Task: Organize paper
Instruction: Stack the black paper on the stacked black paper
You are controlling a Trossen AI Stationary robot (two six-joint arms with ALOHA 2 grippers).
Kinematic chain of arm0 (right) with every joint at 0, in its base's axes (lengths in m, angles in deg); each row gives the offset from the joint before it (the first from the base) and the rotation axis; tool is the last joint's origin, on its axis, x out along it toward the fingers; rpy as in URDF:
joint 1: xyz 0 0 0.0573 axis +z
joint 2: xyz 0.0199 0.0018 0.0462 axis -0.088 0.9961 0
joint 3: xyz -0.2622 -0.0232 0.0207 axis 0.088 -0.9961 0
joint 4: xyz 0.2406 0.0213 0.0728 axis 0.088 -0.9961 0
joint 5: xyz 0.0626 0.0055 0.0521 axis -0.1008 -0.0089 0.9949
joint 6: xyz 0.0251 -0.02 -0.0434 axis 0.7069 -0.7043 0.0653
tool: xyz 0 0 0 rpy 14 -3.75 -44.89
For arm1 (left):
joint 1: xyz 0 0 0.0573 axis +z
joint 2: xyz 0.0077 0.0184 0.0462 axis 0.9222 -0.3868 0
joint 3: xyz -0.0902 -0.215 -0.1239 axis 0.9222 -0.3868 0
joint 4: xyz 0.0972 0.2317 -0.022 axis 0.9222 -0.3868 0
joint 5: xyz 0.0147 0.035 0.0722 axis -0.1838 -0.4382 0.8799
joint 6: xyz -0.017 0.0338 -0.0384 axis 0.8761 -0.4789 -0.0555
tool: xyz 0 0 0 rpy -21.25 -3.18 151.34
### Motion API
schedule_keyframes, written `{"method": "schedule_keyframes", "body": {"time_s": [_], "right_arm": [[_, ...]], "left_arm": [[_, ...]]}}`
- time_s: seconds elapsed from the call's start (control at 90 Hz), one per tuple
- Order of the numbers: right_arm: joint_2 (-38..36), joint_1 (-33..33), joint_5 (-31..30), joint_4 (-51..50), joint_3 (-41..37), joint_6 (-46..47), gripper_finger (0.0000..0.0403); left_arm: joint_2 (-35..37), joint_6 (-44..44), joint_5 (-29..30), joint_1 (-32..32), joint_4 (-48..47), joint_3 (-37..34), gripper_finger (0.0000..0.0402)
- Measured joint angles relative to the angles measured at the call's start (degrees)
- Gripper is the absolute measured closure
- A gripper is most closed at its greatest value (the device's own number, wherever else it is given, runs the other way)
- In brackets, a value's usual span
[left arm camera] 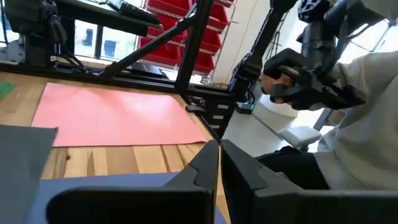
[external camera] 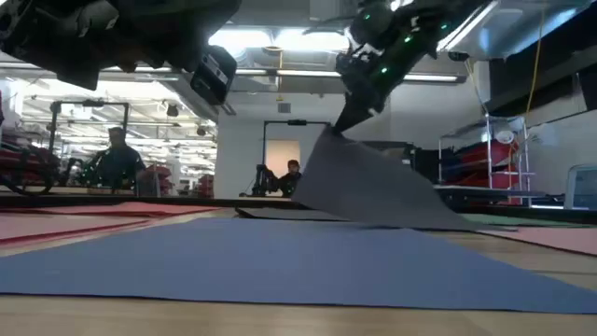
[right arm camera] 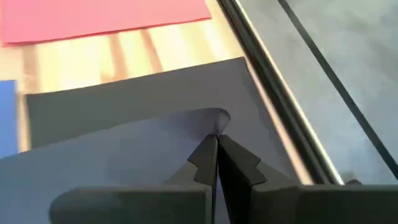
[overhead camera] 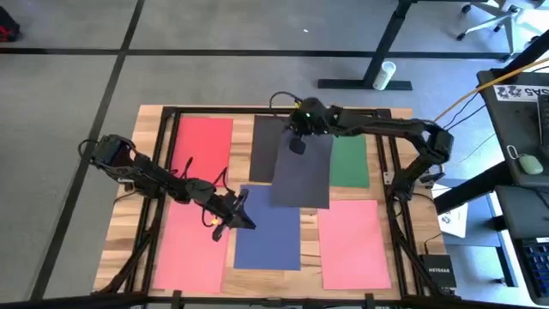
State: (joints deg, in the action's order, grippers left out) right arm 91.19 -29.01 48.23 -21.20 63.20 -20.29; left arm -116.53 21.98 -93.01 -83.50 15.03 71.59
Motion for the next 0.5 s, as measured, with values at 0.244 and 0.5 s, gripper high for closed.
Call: {"method": "schedule_keyframes", "body": {"time_s": [0.244, 0.5], "right_arm": [[11.4, -2.1, 4.3, -5.3, 17.1, -5.1, 0.0403], [19.9, -5.2, 7.5, -9.8, 28.5, -8.6, 0.0403]], "left_arm": [[0.0, 0.2, 0.1, 0.1, -0.1, 0.0, 0.0402], [0.0, 0.7, 0.2, 0.0, -0.1, 0.0, 0.0402]]}}
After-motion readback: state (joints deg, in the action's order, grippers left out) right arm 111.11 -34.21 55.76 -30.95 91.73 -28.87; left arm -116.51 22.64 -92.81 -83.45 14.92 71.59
